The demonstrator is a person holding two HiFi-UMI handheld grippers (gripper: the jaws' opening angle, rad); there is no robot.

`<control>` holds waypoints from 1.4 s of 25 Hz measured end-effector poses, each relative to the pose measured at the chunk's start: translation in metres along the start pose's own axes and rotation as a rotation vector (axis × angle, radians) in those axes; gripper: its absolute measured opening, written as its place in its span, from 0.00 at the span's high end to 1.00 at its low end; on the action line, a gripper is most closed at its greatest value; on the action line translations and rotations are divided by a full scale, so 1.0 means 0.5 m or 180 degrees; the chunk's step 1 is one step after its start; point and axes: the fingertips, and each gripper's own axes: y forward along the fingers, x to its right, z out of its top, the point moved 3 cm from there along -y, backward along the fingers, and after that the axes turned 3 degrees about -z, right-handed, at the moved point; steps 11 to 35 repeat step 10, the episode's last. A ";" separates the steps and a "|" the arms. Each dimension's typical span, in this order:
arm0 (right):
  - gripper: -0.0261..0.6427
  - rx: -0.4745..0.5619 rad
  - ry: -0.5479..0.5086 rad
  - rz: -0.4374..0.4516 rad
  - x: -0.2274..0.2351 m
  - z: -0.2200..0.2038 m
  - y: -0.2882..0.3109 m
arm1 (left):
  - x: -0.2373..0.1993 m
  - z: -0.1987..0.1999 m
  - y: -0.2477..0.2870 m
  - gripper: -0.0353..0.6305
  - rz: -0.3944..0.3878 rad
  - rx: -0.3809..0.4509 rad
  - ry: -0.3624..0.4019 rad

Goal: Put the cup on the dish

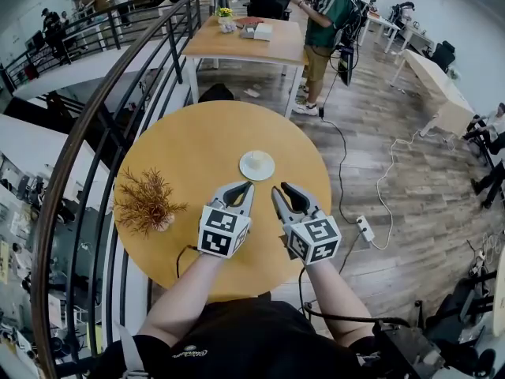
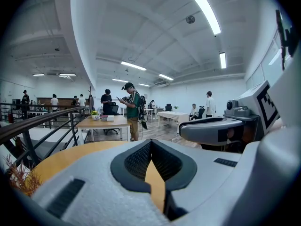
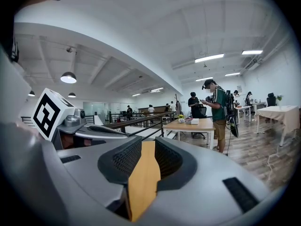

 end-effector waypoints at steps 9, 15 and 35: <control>0.83 -0.0028 0.0024 0.0030 0.003 -0.008 0.002 | 0.001 -0.005 0.005 0.94 0.0017 -0.0023 -0.0010; 0.83 -0.0032 0.0025 0.0032 0.004 -0.009 0.002 | 0.000 -0.005 0.006 0.94 0.0020 -0.0029 -0.0014; 0.83 -0.0032 0.0025 0.0032 0.004 -0.009 0.002 | 0.000 -0.005 0.006 0.94 0.0020 -0.0029 -0.0014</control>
